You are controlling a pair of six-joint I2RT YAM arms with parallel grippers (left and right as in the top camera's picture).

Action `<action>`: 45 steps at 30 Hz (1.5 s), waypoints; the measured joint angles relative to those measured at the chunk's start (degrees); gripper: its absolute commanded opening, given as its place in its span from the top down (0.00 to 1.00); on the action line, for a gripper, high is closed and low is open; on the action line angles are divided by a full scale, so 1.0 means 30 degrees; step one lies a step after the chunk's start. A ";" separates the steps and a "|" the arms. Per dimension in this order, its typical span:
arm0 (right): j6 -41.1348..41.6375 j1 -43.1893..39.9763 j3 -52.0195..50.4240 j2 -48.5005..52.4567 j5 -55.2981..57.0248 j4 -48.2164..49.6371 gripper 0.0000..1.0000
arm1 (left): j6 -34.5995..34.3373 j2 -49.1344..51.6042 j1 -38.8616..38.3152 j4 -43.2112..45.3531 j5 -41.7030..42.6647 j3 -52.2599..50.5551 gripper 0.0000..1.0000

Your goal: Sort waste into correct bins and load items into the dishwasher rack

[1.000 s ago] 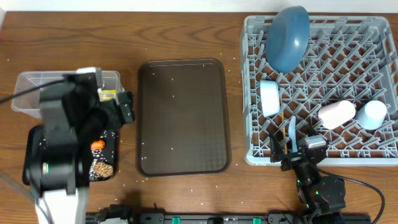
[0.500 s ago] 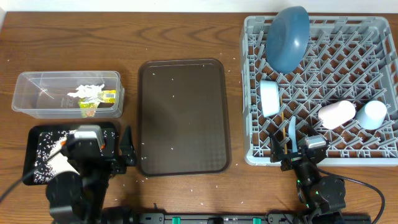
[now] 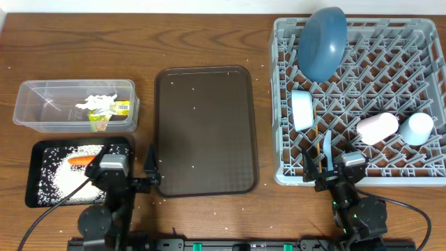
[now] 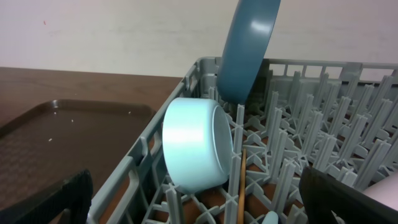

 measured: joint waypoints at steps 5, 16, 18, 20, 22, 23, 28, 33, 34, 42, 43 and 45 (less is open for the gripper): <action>0.0000 0.0000 0.0000 0.0000 0.0000 0.0000 0.01 | 0.0000 -0.0036 -0.0372 0.1661 0.0175 -0.2171 0.02; 0.0029 0.0000 0.0000 0.0022 0.0000 0.0000 0.01 | 0.0007 -0.0036 -0.0597 0.4444 0.0270 -0.4583 0.02; 0.0036 0.0000 0.0000 0.0022 0.0000 0.0000 0.01 | 0.0007 -0.0036 -0.0597 0.4444 0.0270 -0.4583 0.02; 0.0044 0.0000 0.0000 0.0022 0.0000 0.0000 0.01 | 0.0000 -0.0036 -0.0597 0.4444 0.0270 -0.4583 0.02; 0.0036 0.0000 0.0000 0.0022 0.0000 0.0000 0.01 | 0.0007 -0.0036 -0.0597 0.4444 0.0270 -0.4583 0.02; 0.0036 0.0000 0.0000 0.0022 0.0000 0.0000 0.01 | 0.0007 -0.0036 -0.0597 0.4444 0.0270 -0.4583 0.02; 0.0044 0.0000 0.0000 0.0022 0.0000 0.0000 0.01 | 0.0007 -0.0036 -0.0597 0.4444 0.0270 -0.4583 0.02; 0.0044 0.0000 0.0000 0.0022 0.0000 0.0000 0.01 | 0.0007 -0.0036 -0.0597 0.4444 0.0270 -0.4583 0.02; 0.0044 0.0000 0.0000 0.0022 0.0000 0.0000 0.01 | 0.0007 -0.0036 -0.0597 0.4452 0.0270 -0.4583 0.02; 0.0044 0.0000 0.0000 0.0022 0.0000 0.0000 0.01 | 0.0007 -0.0036 -0.0597 0.4444 0.0270 -0.4583 0.02; 0.0044 0.0000 0.0000 0.0022 0.0000 0.0000 0.01 | 0.0007 -0.0036 -0.0597 0.4444 0.0270 -0.4583 0.02; 0.0044 0.0000 0.0000 0.0022 0.0000 0.0000 0.01 | 0.0007 -0.0036 -0.0597 0.4444 0.0270 -0.4583 0.02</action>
